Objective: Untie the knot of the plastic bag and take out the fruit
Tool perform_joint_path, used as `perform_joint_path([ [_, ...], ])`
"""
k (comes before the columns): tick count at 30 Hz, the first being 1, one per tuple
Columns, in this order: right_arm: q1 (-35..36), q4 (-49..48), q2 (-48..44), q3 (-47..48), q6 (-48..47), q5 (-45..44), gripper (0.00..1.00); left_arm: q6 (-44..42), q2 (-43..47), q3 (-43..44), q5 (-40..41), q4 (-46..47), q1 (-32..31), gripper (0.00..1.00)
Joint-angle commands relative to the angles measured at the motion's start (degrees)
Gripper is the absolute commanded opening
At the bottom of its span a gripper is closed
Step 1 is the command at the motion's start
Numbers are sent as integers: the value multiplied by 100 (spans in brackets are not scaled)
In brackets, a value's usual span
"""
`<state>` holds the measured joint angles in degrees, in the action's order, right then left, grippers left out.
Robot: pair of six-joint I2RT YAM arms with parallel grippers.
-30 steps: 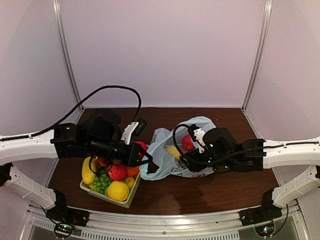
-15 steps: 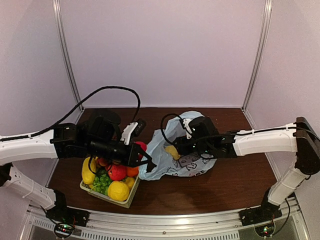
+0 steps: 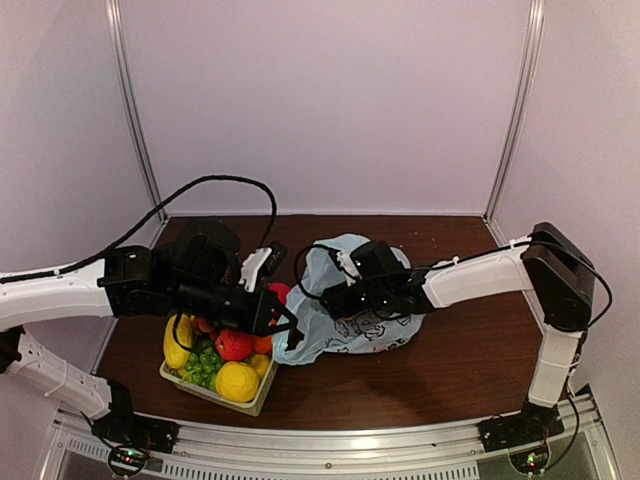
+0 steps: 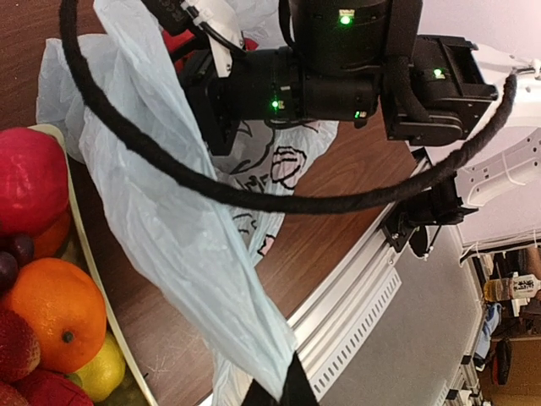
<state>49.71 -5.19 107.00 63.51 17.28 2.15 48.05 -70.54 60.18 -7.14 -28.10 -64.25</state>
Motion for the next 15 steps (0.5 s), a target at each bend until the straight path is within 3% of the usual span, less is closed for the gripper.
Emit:
perform_joint_path([
  [1, -90, 79, 250, 155, -186, -5, 84, 68, 96, -7, 123, -2, -18, 0],
  [8, -169, 90, 503, 235, -283, 76, 85, 81, 73, 41, 171, -42, -15, 0],
  [15, -213, 71, 298, 116, -280, -52, 66, 91, 67, 73, 292, -58, -18, 0],
])
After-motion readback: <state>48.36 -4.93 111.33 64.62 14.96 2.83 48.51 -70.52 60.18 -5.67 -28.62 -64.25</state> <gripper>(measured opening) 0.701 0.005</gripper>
